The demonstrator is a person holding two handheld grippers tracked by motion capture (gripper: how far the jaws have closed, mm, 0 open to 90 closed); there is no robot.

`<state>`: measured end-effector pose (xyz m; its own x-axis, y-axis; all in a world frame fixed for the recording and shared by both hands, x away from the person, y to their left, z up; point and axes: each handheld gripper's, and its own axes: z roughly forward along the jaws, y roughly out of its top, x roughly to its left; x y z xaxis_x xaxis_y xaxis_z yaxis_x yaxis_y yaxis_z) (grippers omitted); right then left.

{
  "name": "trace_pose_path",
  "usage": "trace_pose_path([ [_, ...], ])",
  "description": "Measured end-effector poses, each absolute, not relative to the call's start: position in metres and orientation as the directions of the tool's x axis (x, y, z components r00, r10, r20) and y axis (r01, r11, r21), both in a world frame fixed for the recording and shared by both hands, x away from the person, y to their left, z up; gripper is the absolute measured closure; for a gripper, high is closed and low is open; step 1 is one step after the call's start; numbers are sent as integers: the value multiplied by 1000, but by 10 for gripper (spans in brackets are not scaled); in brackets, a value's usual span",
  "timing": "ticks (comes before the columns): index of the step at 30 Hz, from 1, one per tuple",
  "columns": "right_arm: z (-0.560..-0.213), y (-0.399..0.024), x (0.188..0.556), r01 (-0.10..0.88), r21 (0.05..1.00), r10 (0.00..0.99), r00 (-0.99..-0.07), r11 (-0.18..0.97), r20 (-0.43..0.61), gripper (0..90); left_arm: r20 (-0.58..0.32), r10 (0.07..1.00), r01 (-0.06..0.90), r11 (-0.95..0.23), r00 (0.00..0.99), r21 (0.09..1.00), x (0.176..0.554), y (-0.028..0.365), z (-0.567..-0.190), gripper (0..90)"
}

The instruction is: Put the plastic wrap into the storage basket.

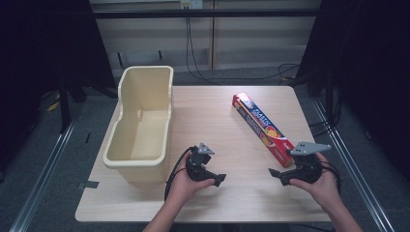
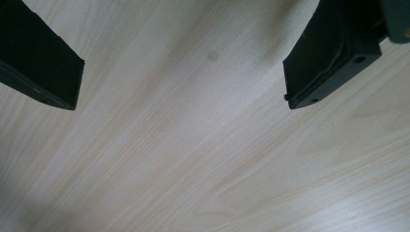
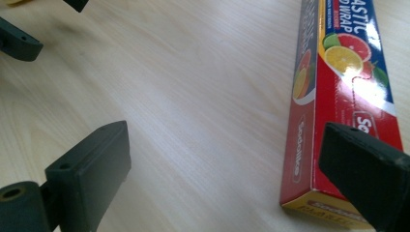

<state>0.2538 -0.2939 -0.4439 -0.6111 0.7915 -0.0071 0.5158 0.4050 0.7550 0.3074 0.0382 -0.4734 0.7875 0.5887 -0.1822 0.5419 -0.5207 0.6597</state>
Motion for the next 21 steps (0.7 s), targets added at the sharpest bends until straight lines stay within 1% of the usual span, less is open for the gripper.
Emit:
trace_pose_path([
  [6, -440, -289, 260, 525, 752, 812, -583, 399, -23, 50, -188, 570, 532, -528, 800, 662, 307, 34, -472, 2],
  [10, -439, -283, 263, 542, 747, 819, -574, 385, -6, 50, -191, 555, 524, -537, 810, 661, 308, 34, -471, 0],
  [11, -438, -279, 266, 545, 743, 819, -574, 389, -7, 52, -210, 556, 535, -524, 804, 662, 309, 34, -470, 0],
  [14, -437, -275, 272, 551, 740, 820, -573, 385, 0, 55, -203, 553, 531, -534, 808, 658, 311, 36, -468, 0],
  [16, -435, -270, 283, 570, 728, 836, -549, 380, -7, 54, -205, 564, 536, -519, 800, 666, 311, 36, -468, 0],
  [17, -435, -270, 283, 570, 728, 836, -549, 380, -7, 54, -210, 568, 541, -511, 796, 668, 311, 36, -468, 0],
  [18, -433, -269, 294, 585, 722, 845, -534, 369, 2, 56, -214, 561, 542, -520, 799, 660, 311, 37, -467, 0],
  [21, -430, -268, 305, 595, 719, 853, -521, 360, 4, 55, -209, 557, 537, -528, 804, 658, 312, 36, -467, 3],
])
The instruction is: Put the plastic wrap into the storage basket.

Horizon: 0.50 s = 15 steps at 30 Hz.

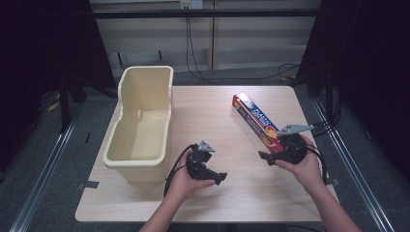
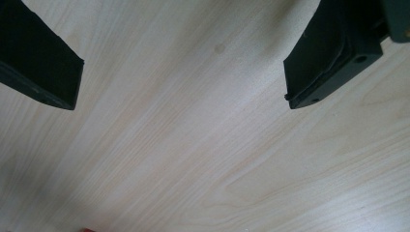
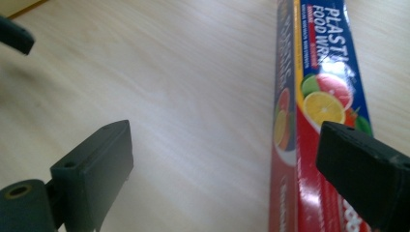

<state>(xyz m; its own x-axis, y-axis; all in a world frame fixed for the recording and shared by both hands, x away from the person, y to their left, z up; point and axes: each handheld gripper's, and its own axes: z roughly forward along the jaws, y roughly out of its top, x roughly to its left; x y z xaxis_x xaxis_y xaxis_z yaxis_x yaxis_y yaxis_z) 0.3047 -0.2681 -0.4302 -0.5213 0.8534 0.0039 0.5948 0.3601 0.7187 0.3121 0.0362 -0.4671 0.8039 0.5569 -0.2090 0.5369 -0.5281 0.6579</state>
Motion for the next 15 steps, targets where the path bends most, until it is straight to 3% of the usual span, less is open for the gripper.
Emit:
trace_pose_path([
  [15, -439, -285, 368, 649, 690, 893, -450, 319, 11, 90, -215, 544, 531, -528, 811, 663, 311, 31, -465, 12],
])
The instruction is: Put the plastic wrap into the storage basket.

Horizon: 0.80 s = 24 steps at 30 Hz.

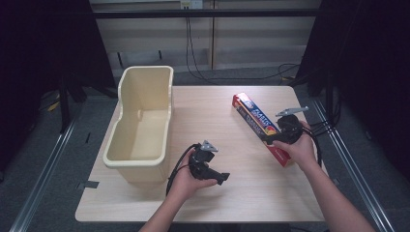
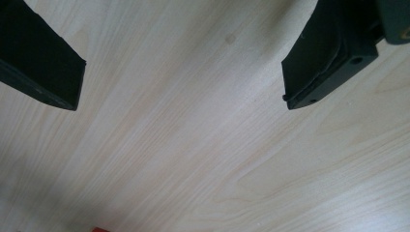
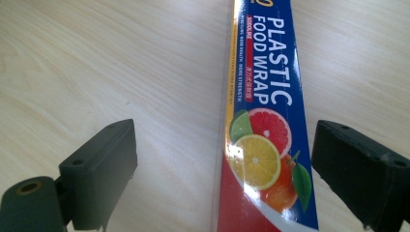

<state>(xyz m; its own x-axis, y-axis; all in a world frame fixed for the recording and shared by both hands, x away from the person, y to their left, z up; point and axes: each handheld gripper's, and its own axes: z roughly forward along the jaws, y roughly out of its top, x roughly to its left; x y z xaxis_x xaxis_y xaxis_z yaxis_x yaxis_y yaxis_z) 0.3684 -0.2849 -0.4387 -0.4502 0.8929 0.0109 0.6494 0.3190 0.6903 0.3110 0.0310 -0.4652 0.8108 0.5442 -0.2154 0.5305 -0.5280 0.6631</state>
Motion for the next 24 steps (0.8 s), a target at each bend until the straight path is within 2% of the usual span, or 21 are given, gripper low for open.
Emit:
trace_pose_path([
  [10, -453, -279, 393, 696, 647, 901, -433, 311, 32, 96, -209, 550, 535, -536, 808, 653, 310, 35, -466, 17],
  [18, -457, -283, 401, 712, 631, 920, -393, 309, -7, 104, -200, 543, 526, -551, 816, 649, 310, 35, -466, 21],
  [24, -467, -283, 405, 739, 597, 921, -390, 313, -2, 160, -213, 554, 540, -534, 805, 650, 310, 35, -466, 24],
])
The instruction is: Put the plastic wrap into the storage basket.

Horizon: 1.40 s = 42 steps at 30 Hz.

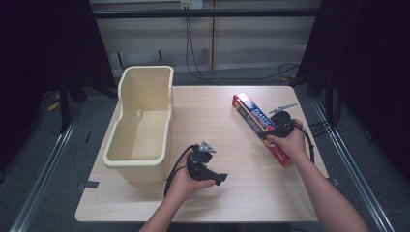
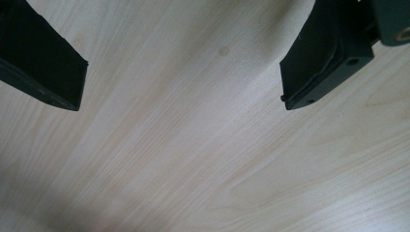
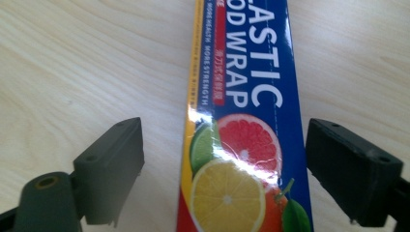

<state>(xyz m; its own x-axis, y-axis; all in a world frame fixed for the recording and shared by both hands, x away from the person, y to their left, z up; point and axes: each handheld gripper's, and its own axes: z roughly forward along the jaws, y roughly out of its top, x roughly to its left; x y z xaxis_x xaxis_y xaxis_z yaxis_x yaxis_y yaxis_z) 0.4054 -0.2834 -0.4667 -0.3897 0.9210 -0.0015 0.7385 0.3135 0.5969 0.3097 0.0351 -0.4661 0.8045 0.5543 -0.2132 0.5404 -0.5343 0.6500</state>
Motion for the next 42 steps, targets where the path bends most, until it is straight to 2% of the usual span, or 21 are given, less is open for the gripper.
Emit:
trace_pose_path([
  [2, -471, -283, 408, 753, 577, 921, -390, 317, 4, 236, -202, 552, 534, -546, 809, 645, 310, 35, -467, 26],
  [7, -473, -281, 411, 766, 551, 923, -384, 331, -21, 300, -198, 554, 533, -547, 808, 645, 310, 35, -468, 29],
  [9, -473, -281, 412, 771, 543, 927, -372, 333, -41, 375, -202, 556, 536, -543, 806, 647, 310, 36, -467, 34],
  [11, -473, -284, 413, 772, 549, 928, -373, 319, -16, 402, -198, 557, 533, -541, 807, 651, 310, 36, -465, 43],
  [15, -471, -285, 408, 772, 545, 923, -384, 327, -11, 416, -184, 553, 522, -551, 813, 651, 310, 37, -464, 45],
  [22, -462, -290, 387, 717, 566, 865, -501, 406, 14, 420, -189, 548, 518, -541, 814, 662, 307, 37, -458, 36],
  [30, -444, -289, 357, 632, 570, 778, -628, 525, -20, 417, -219, 505, 507, -549, 835, 664, 307, 32, -444, 6],
  [34, -433, -288, 339, 565, 586, 708, -706, 581, -20, 417, -193, 472, 467, -580, 861, 667, 310, 30, -431, 6],
  [42, -424, -285, 323, 513, 583, 636, -771, 630, -9, 415, -136, 414, 391, -628, 900, 673, 319, 26, -403, 0],
])
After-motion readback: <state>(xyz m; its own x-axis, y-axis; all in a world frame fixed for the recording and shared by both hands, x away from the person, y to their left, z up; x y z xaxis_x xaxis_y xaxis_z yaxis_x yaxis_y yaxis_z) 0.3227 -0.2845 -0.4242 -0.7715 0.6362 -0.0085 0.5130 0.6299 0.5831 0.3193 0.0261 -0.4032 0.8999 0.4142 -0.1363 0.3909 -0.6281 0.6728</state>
